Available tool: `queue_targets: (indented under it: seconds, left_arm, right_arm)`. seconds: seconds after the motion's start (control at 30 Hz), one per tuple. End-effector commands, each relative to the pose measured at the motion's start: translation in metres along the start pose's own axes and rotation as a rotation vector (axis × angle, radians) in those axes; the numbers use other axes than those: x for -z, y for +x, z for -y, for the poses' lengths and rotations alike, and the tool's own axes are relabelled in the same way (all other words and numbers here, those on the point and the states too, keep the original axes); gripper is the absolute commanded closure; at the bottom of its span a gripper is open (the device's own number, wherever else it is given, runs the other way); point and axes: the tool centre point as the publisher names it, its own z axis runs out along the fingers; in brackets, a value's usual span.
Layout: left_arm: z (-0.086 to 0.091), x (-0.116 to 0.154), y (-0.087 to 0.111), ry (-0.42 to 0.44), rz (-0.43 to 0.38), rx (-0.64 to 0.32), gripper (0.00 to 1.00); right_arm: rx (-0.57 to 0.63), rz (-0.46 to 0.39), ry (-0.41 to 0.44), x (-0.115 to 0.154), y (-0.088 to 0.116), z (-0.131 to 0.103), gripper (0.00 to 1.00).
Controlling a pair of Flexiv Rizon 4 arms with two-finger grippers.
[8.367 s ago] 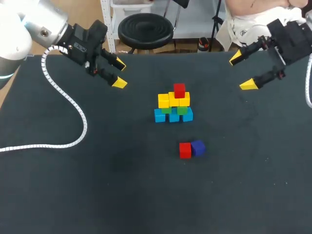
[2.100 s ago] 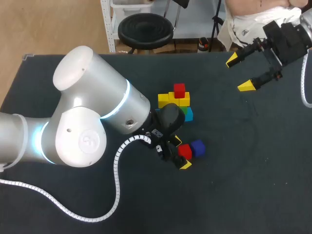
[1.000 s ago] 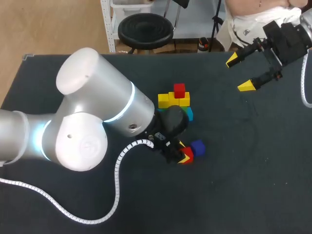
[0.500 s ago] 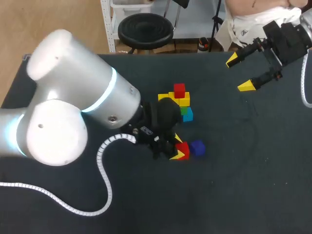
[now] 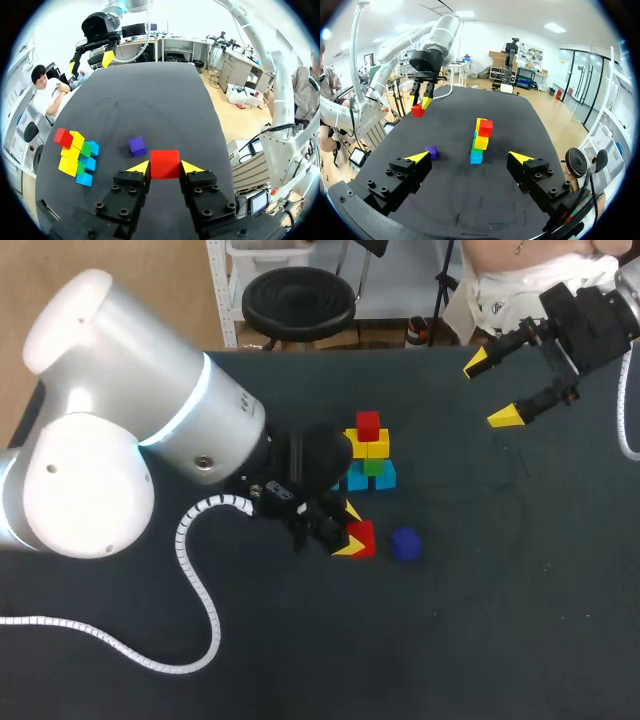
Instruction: Place the blue cubes, place green cubes on the blue cubes, place the yellow cubes on the green cubes, then place the red cubes on the yellow cubes, and place purple cube on the red cubes.
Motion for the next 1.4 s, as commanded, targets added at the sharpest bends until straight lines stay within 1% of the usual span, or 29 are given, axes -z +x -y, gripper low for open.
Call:
queue_targets:
  seconds: [0.03, 0.13, 0.2, 0.33, 0.4, 0.53, 0.57, 0.67, 0.7, 0.83, 1.0, 1.17, 1.4]
  left_arm:
    - [-0.001, 0.001, 0.001, 0.002, 0.002, -0.001, 1.0]
    - [-0.001, 0.001, 0.001, 0.002, 0.002, -0.001, 1.0]
    - [-0.012, 0.007, -0.002, -0.008, 0.028, 0.012, 1.0]
    - [-0.03, 0.02, -0.012, -0.051, 0.035, -0.006, 1.0]
    - [-0.039, 0.025, -0.016, -0.073, 0.031, -0.009, 1.0]
    - [-0.054, 0.028, -0.021, -0.085, 0.021, -0.016, 1.0]
    - [-0.058, 0.028, -0.022, -0.093, 0.007, -0.024, 1.0]
    - [-0.07, 0.029, -0.022, -0.095, 0.003, -0.023, 1.0]
    - [-0.075, 0.03, -0.021, -0.111, -0.01, -0.021, 1.0]
    - [-0.096, 0.033, -0.019, -0.133, -0.023, -0.013, 1.0]
    - [-0.116, 0.031, -0.019, -0.127, -0.04, -0.011, 1.0]
    - [-0.126, 0.027, -0.02, -0.114, -0.055, 0.004, 1.0]
    - [-0.134, 0.025, -0.019, -0.094, -0.079, 0.019, 1.0]
  right_arm:
    - [0.001, 0.001, 0.0, 0.0, 0.0, 0.0, 0.0]
    - [0.001, 0.001, 0.0, 0.0, 0.0, 0.0, 0.0]
    - [0.001, 0.001, 0.0, 0.0, 0.0, 0.0, 0.0]
    - [0.001, 0.001, 0.0, 0.0, 0.0, 0.0, 0.0]
    - [0.001, 0.001, 0.0, 0.0, 0.0, 0.0, 0.0]
    - [0.001, 0.001, 0.0, 0.0, 0.0, 0.0, 0.0]
    - [0.001, 0.001, 0.0, 0.0, 0.0, 0.0, 0.0]
    - [0.001, 0.001, 0.0, 0.0, 0.0, 0.0, 0.0]
    - [0.001, 0.001, 0.0, 0.0, 0.0, 0.0, 0.0]
    - [0.001, 0.001, 0.0, 0.0, 0.0, 0.0, 0.0]
    - [0.001, 0.001, 0.0, 0.0, 0.0, 0.0, 0.0]
    - [0.001, 0.001, 0.0, 0.0, 0.0, 0.0, 0.0]
    - [0.001, 0.001, 0.0, 0.0, 0.0, 0.0, 0.0]
